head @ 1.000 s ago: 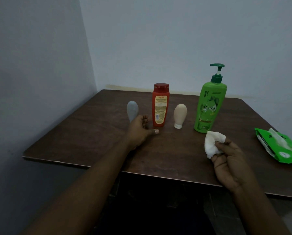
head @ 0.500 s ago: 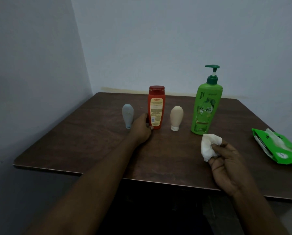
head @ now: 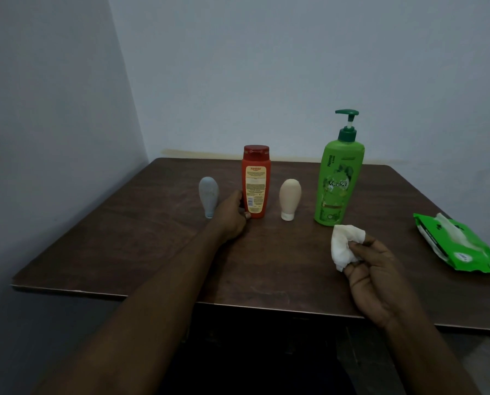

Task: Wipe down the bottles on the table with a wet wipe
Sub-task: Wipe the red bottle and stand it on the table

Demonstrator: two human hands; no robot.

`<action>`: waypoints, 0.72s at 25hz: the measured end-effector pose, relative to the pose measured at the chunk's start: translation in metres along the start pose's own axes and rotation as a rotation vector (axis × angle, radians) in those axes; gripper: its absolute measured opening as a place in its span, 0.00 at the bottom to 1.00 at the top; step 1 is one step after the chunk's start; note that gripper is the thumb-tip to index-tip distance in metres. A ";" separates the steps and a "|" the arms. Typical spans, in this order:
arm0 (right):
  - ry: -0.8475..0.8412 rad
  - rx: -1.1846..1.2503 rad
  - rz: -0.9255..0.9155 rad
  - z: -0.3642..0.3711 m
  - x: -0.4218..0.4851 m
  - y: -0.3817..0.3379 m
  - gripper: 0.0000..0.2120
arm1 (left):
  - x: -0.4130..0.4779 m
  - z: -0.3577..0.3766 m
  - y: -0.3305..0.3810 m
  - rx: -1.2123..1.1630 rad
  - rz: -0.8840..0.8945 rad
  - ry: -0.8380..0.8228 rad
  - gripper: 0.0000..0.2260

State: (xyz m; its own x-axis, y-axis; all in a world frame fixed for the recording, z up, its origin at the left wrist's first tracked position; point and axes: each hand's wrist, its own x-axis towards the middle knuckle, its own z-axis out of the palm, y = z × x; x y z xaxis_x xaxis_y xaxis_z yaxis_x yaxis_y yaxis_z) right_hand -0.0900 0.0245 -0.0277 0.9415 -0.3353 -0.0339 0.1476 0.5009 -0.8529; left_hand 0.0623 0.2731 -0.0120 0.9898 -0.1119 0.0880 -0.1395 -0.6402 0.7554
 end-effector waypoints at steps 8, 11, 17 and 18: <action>-0.014 0.065 0.044 0.001 -0.006 -0.003 0.13 | -0.017 -0.005 0.007 0.024 -0.026 -0.011 0.22; -0.020 0.056 0.029 0.005 -0.010 -0.006 0.09 | -0.039 -0.009 0.005 0.053 0.002 0.018 0.22; 0.039 0.018 -0.014 0.008 -0.005 -0.004 0.13 | -0.080 -0.020 -0.010 0.218 0.025 0.464 0.13; 0.040 0.008 -0.018 0.007 -0.005 -0.005 0.14 | -0.078 -0.023 -0.012 0.258 -0.056 0.535 0.19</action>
State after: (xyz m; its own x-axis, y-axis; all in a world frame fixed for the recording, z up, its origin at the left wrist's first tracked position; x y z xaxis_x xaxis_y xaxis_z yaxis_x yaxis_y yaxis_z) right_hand -0.0934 0.0297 -0.0196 0.9259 -0.3756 -0.0393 0.1672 0.5010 -0.8492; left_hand -0.0124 0.3073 -0.0129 0.8635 0.2828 0.4177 -0.0226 -0.8055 0.5922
